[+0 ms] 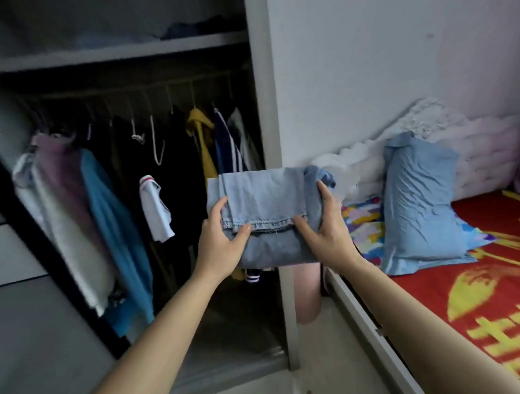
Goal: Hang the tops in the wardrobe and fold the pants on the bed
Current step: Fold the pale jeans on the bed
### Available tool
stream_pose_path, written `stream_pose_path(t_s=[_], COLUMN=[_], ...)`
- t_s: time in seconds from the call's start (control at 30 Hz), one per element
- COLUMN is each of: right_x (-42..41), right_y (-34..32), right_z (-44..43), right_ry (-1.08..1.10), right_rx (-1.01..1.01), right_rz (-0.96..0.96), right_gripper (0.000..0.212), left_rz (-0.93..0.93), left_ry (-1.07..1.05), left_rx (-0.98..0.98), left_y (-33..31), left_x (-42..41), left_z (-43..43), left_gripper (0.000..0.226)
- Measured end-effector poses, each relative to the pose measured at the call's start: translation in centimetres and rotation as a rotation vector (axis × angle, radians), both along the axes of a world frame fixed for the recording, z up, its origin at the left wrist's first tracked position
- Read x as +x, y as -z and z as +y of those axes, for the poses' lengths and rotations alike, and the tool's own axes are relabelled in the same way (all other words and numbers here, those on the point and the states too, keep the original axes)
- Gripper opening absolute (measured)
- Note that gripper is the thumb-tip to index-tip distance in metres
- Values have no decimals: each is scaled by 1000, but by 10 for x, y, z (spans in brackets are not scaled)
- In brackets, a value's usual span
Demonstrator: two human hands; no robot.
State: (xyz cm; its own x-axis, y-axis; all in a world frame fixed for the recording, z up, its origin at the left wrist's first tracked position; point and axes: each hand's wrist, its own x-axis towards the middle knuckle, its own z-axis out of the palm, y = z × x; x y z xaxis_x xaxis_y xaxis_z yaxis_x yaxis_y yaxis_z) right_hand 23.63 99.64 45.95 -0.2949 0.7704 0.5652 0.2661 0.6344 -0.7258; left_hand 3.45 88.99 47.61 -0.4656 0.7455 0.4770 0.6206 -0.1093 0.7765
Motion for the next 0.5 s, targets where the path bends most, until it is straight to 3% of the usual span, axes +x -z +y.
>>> stream_pose_path(t_s=[0.23, 0.5], right_x=[-135, -233], right_y=[-71, -177], right_z=[-37, -5], right_ry=[-162, -259], right_rx=[56, 130], right_rz=[32, 104], right_gripper=[89, 96], left_rz=[3, 109], left_ry=[-90, -133], left_rx=[168, 362], left_y=[-57, -158], left_x=[-125, -220], left_z=[-47, -19], left_gripper=[71, 69])
